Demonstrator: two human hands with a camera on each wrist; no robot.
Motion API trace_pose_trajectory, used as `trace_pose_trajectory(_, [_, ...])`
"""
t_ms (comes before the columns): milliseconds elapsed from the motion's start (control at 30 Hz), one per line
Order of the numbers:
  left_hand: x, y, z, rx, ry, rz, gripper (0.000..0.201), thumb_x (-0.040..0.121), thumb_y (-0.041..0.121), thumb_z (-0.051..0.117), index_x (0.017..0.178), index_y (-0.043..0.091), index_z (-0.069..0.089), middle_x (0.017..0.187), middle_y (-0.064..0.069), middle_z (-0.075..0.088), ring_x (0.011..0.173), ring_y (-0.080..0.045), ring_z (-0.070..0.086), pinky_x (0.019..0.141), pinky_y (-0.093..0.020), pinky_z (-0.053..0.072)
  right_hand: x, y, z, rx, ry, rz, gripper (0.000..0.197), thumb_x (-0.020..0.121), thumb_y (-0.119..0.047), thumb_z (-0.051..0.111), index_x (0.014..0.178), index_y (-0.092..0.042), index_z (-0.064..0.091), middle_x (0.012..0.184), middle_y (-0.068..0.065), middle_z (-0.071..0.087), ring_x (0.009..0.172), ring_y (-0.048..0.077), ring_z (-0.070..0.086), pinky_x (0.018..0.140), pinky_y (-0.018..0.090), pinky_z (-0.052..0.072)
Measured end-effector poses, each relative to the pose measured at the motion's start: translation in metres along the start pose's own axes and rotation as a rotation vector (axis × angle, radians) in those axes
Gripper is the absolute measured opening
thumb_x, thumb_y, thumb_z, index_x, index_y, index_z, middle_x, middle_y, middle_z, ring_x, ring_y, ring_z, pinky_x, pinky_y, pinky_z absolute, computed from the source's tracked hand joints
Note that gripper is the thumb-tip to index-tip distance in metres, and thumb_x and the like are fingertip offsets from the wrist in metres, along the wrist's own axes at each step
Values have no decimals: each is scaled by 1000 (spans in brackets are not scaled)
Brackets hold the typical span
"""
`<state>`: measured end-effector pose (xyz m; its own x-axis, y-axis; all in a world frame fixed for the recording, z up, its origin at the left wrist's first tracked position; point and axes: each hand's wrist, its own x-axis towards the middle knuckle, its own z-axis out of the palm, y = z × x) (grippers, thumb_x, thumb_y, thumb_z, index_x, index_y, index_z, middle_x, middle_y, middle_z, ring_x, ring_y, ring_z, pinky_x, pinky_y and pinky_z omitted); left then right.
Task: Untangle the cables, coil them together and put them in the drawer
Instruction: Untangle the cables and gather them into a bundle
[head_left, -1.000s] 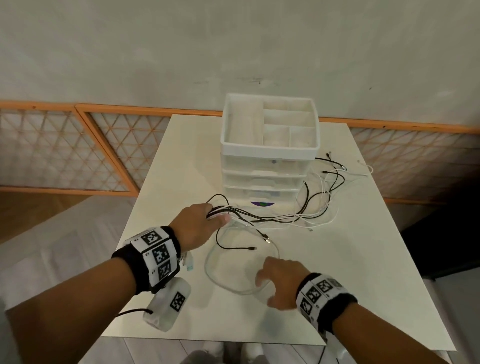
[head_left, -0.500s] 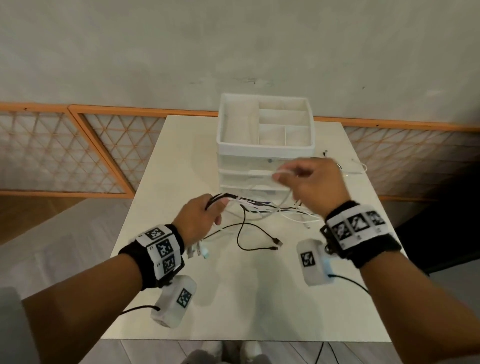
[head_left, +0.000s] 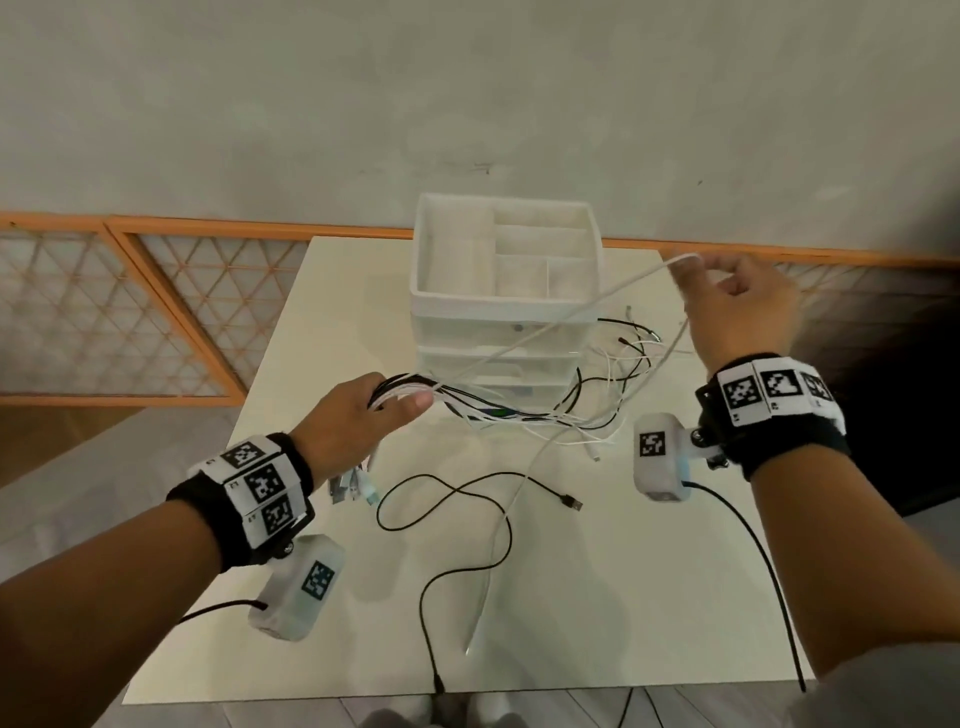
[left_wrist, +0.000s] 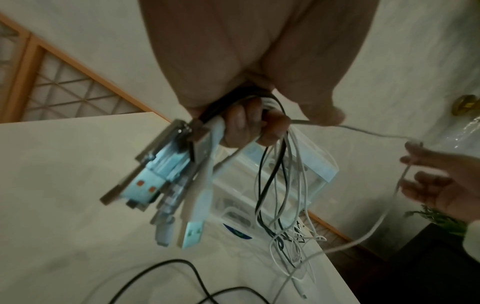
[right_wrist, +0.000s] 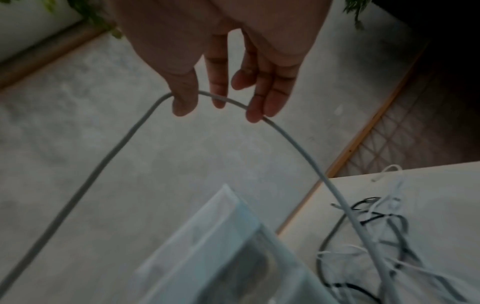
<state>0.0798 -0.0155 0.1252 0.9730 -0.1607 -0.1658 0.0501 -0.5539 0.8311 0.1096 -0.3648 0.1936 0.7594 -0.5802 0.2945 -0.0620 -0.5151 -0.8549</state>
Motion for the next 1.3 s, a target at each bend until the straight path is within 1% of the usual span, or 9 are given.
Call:
trace_pose_trajectory(100, [1,-1,-2,-3,65,-27,49,89,51,61,90,2,57,69,-2,55,54,-14,43,55,-28,39,2,26,3,-176,-168,132,57,83,-69,50,115,-24,63,111,9,71,97,29,70,90,39,54])
trace_pose_trajectory(200, [2,-9,-1,-12,78,-87,46,91,49,59,90,3,56,68,-3,56,52,-14,41,51,-28,36,-5,29,6,-197,-279,171,62,73,-87,39,93,-32,59,103,6,71,93,28,71,88,48,56])
trace_pose_trajectory(400, [5,-17,6,71,82,-175,51,93,50,55,63,11,44,58,0,49,48,-17,36,53,-29,33,6,-21,10,85,-211,-208,49,82,-71,57,124,-46,54,123,-4,59,92,22,68,83,32,57])
trace_pose_trajectory(500, [8,-18,5,0,129,-213,50,95,48,52,63,12,41,60,-3,50,44,-17,33,50,-28,31,8,-21,19,110,-223,-225,59,79,-67,63,131,-39,52,130,-2,53,95,9,62,80,19,53])
trace_pose_trajectory(600, [5,-23,0,33,111,-236,52,96,50,50,63,10,46,59,-6,50,41,-18,35,49,-27,31,8,-15,23,94,-172,-194,59,77,-62,70,125,-29,57,126,-3,58,69,-9,55,62,5,42])
trace_pose_trajectory(833, [5,-28,2,70,84,-304,52,97,49,48,63,12,35,60,-5,42,43,-17,28,49,-29,25,19,-47,18,247,36,-380,30,87,-52,66,112,-37,57,110,-11,64,71,13,62,61,23,51])
trace_pose_trajectory(933, [5,-26,0,0,101,-339,51,97,48,49,64,12,35,62,-7,41,40,-17,26,46,-24,24,31,-7,28,121,-160,80,40,95,-58,44,118,-28,58,107,5,70,70,17,67,66,37,59])
trace_pose_trajectory(1000, [5,-27,-2,-25,80,-343,50,96,48,51,65,12,35,61,-7,39,39,-16,23,44,-22,23,27,18,30,7,-217,220,47,97,-57,37,117,-19,57,102,6,71,71,20,70,77,44,59])
trace_pose_trajectory(1300, [4,-27,5,-27,23,-268,40,96,38,56,71,7,54,61,-3,53,44,-18,34,46,-23,29,42,-43,25,299,-105,-120,48,90,-58,49,126,-27,55,121,-5,66,78,17,74,65,29,53])
